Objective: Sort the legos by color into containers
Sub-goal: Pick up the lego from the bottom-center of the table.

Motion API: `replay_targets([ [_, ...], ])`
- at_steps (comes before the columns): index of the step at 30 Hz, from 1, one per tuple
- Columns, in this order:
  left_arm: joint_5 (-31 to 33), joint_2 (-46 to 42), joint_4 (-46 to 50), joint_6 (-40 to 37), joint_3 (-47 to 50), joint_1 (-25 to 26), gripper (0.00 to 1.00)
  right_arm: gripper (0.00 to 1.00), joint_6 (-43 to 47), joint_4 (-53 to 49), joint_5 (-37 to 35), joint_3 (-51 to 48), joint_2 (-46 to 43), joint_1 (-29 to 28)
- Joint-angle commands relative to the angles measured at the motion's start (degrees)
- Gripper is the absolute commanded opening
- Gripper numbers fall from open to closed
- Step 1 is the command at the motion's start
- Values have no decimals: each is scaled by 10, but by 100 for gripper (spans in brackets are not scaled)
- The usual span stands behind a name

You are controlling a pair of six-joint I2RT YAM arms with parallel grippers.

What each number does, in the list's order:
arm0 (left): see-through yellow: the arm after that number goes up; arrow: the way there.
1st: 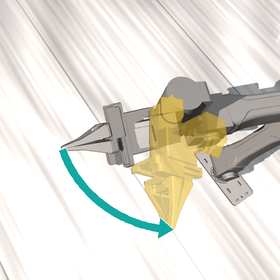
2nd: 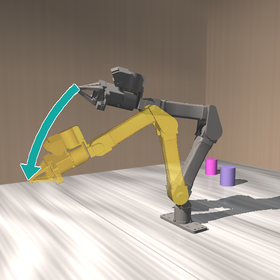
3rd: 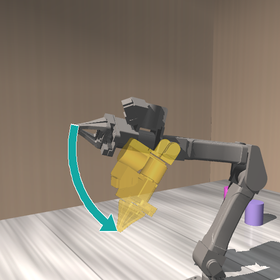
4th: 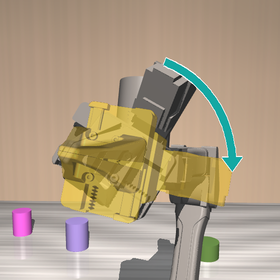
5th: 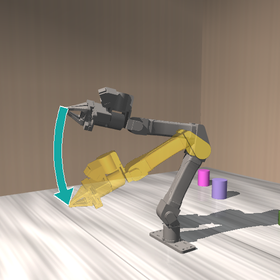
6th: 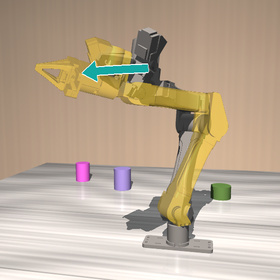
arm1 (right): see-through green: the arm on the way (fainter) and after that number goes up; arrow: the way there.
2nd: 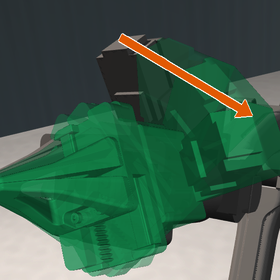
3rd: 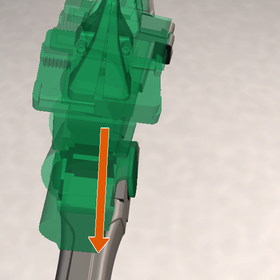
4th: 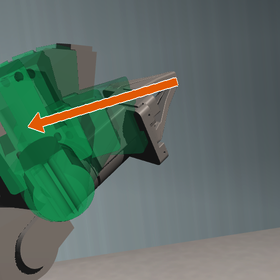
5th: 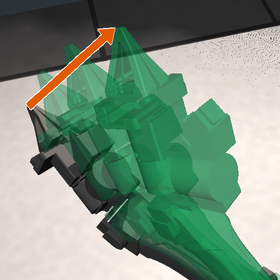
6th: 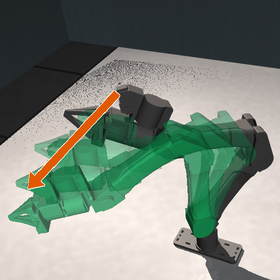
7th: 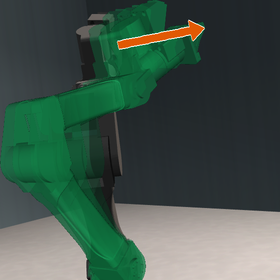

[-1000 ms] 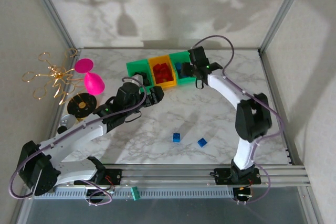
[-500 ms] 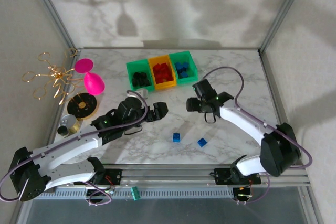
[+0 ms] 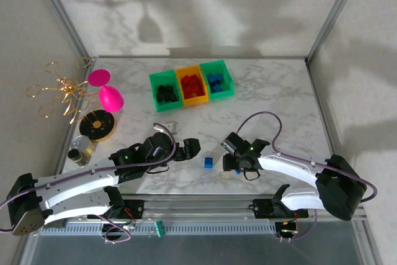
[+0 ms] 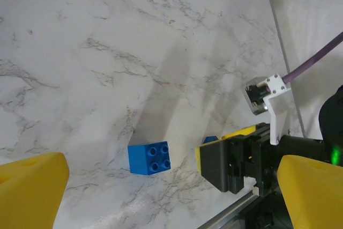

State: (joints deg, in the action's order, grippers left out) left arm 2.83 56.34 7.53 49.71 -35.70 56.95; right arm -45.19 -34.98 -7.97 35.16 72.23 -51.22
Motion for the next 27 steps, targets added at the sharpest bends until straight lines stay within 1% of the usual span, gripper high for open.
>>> replay_targets([
  [1,23,1,-12,12,11,8,100,69,-37,12,11,-18,-10,-17],
  [4,25,3,-14,13,12,10,100,63,-42,16,13,-15,0,-39],
  [7,28,3,-12,13,12,11,100,58,-53,8,-4,-6,9,-58],
  [12,31,2,-11,14,12,14,99,58,-62,-23,-57,13,32,-59],
  [15,34,2,-11,13,11,14,100,57,-53,-17,-68,24,47,-59],
  [24,43,4,-4,7,6,14,100,38,-33,5,-75,42,81,-58],
  [27,49,5,-6,2,3,14,100,35,-22,6,-75,57,79,-58],
])
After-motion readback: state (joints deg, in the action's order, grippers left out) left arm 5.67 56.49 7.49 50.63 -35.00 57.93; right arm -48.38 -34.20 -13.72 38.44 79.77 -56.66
